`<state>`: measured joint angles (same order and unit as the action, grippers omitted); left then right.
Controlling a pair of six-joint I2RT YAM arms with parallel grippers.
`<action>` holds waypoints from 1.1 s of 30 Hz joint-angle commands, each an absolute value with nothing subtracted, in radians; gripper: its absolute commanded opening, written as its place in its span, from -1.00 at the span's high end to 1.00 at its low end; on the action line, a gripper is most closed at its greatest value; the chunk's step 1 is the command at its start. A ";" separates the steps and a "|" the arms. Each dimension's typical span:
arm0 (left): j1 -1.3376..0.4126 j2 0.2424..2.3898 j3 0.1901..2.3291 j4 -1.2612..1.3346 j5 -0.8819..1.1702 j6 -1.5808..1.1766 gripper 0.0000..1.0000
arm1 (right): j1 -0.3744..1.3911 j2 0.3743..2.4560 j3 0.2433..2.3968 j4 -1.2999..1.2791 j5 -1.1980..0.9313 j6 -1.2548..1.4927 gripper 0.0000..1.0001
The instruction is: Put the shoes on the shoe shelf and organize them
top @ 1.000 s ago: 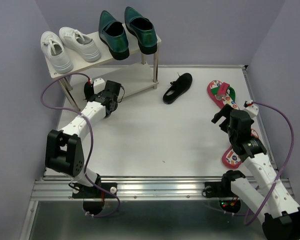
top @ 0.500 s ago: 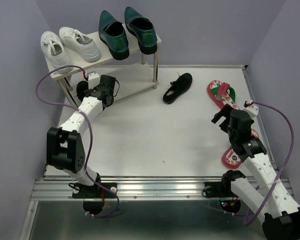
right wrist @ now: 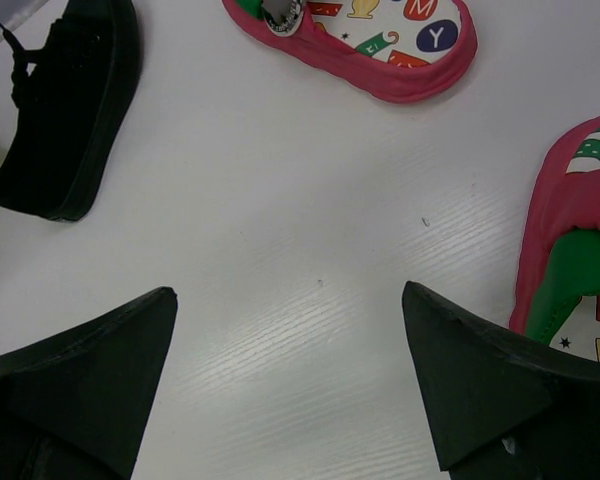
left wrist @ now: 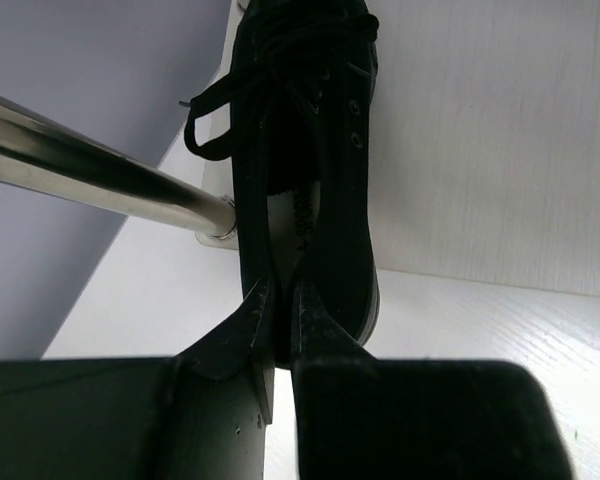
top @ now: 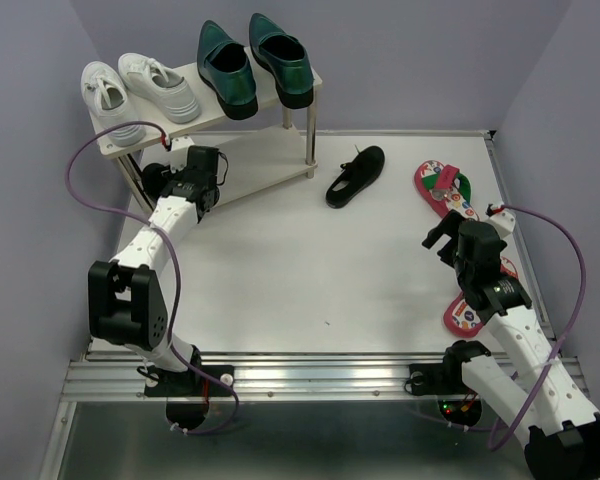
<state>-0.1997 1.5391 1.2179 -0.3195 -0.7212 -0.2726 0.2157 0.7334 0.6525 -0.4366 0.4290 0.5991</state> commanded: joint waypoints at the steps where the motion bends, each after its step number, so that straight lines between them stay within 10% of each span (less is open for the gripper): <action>1: -0.190 1.453 1.213 -0.173 -0.732 -0.158 1.00 | 0.213 0.723 0.641 -0.390 0.434 0.597 -1.00; 23: -0.192 1.365 1.091 0.023 -0.584 0.068 1.00 | 0.213 0.726 0.623 -0.383 0.445 0.609 -1.00; 33: -0.192 1.479 1.135 -0.244 -0.739 -0.261 1.00 | 0.213 0.721 0.621 -0.383 0.442 0.604 -1.00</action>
<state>-0.1898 1.4433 1.0748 -0.1673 -0.6373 -0.1154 0.2157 0.7330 0.6212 -0.4328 0.4297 0.6033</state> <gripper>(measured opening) 0.161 0.999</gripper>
